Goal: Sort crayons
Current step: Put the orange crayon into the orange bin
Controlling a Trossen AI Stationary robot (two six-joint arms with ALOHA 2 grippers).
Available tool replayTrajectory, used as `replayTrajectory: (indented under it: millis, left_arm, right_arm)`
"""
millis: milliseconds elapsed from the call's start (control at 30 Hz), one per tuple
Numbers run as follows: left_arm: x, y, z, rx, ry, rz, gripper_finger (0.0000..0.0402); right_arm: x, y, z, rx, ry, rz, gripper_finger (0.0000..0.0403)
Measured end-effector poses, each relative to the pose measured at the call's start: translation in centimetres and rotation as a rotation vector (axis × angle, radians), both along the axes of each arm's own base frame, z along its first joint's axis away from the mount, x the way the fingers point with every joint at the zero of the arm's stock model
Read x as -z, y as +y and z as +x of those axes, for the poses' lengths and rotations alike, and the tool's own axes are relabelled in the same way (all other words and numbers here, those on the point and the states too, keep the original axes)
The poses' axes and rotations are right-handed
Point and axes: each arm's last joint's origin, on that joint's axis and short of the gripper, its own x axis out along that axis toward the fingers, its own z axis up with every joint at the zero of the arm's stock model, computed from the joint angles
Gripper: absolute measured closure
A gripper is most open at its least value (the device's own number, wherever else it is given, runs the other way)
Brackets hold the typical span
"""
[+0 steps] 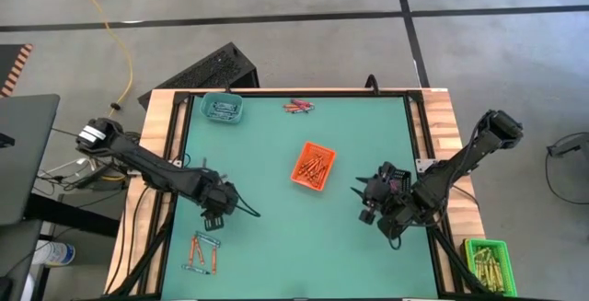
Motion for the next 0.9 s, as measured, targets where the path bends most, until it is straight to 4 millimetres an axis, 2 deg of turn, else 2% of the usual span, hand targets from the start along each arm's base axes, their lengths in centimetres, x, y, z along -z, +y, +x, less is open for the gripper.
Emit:
replayTrajectory:
  millis: [133, 233, 733, 900]
  left_arm:
    - [-1.3, 0.2, -0.3, -0.001, -0.059, -0.001, 0.0262]
    - [-1.6, 0.6, -0.8, -0.012, -0.057, 0.068, 0.0262]
    - [1.6, 1.1, 0.2, 0.099, 0.112, 0.186, 0.0262]
    - [1.9, 1.2, 0.5, 0.118, 0.130, 0.182, 0.0262]
  right_arm:
    - [0.0, 0.0, 0.0, -0.002, 0.003, -0.004, 0.0262]
    - [0.0, -0.1, 0.0, -0.001, 0.005, -0.007, 0.0262]
    - [0.0, -0.1, 0.0, 0.001, 0.003, -0.009, 0.0262]
    - [0.0, -0.1, 0.0, 0.001, 0.003, -0.009, 0.0262]
